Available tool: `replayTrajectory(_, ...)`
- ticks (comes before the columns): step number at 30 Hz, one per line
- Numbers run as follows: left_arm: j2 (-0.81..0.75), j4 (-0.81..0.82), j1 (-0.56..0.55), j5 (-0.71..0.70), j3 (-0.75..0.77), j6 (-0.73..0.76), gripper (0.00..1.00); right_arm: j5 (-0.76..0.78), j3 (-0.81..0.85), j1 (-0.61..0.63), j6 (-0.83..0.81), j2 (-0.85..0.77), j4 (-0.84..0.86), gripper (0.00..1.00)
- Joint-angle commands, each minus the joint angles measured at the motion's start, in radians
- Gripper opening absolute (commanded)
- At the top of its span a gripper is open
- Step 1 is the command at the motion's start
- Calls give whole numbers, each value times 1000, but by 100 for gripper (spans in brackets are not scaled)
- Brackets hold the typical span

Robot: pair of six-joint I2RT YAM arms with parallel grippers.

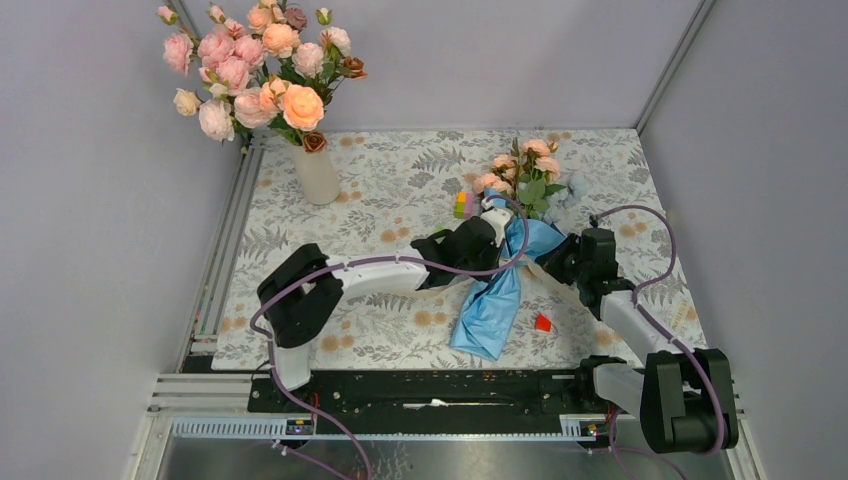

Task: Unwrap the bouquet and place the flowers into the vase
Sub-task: Untie the ribbon from the wrapping paper.

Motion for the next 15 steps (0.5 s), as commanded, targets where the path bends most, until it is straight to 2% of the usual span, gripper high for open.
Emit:
replayTrajectory(1, -47, 34, -4, -31, -7, 5, 18, 26, 37, 7, -25, -24, -19, 0)
replayTrajectory(4, -52, 29, -4, -35, -15, 2, 12, 27, 35, 7, -27, -32, -26, 0)
replayTrajectory(7, -69, 36, -4, -36, -35, -4, 0, 30, 28, 8, -30, -43, -32, 0)
replayTrajectory(15, -117, 37, -4, -28, -68, -17, 2, -6, 25, 7, -103, -104, -82, 0)
